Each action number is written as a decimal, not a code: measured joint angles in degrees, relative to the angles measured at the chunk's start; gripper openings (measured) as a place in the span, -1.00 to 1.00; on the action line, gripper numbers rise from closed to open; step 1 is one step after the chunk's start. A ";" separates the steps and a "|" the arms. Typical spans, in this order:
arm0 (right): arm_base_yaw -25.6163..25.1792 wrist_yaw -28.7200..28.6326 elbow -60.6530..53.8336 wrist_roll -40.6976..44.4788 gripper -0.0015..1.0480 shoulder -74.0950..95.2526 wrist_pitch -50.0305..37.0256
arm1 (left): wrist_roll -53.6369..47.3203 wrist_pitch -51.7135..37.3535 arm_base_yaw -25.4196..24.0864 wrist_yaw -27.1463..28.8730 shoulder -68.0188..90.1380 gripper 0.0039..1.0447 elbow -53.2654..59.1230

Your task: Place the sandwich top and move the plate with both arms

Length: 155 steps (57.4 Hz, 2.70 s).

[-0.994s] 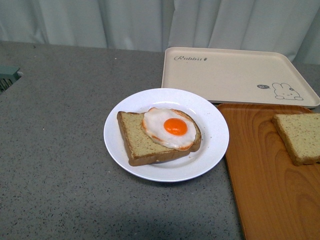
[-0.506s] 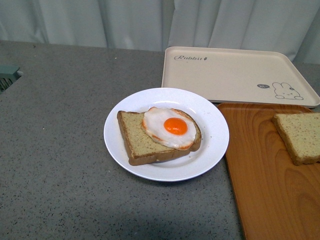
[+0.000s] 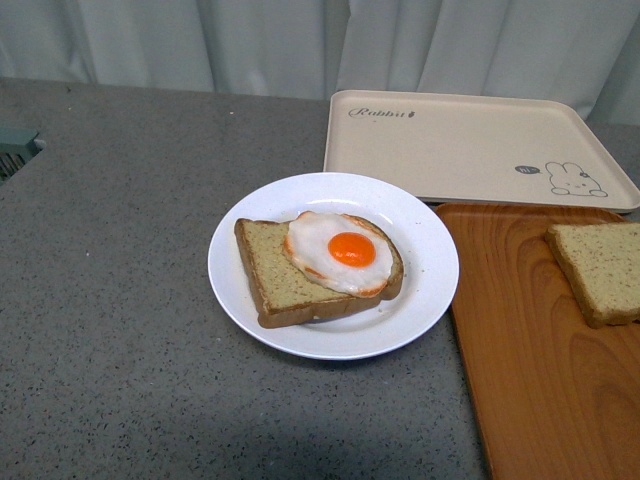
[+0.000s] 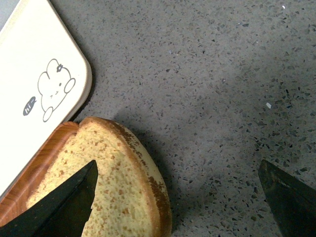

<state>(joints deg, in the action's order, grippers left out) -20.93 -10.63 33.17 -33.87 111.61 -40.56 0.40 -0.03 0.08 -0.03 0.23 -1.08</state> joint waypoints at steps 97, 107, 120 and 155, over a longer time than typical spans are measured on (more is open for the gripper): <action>4.81 -0.07 3.67 -8.31 0.09 5.18 -0.24 | 0.00 0.00 0.00 0.00 0.00 0.88 0.00; 4.85 -1.57 3.67 -10.27 -0.40 5.22 -0.68 | 0.00 0.00 0.00 0.00 0.00 0.88 0.00; 5.01 -3.43 3.76 -12.68 -0.91 1.70 -1.40 | 0.00 0.00 0.00 0.00 0.00 0.88 0.00; 30.40 -3.89 4.72 -22.43 -0.93 -11.98 -6.51 | 0.00 0.00 0.00 0.00 0.00 0.88 0.00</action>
<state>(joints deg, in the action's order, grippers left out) 9.48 -14.52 37.89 -56.29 99.63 -47.07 0.40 -0.03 0.08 -0.03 0.23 -1.08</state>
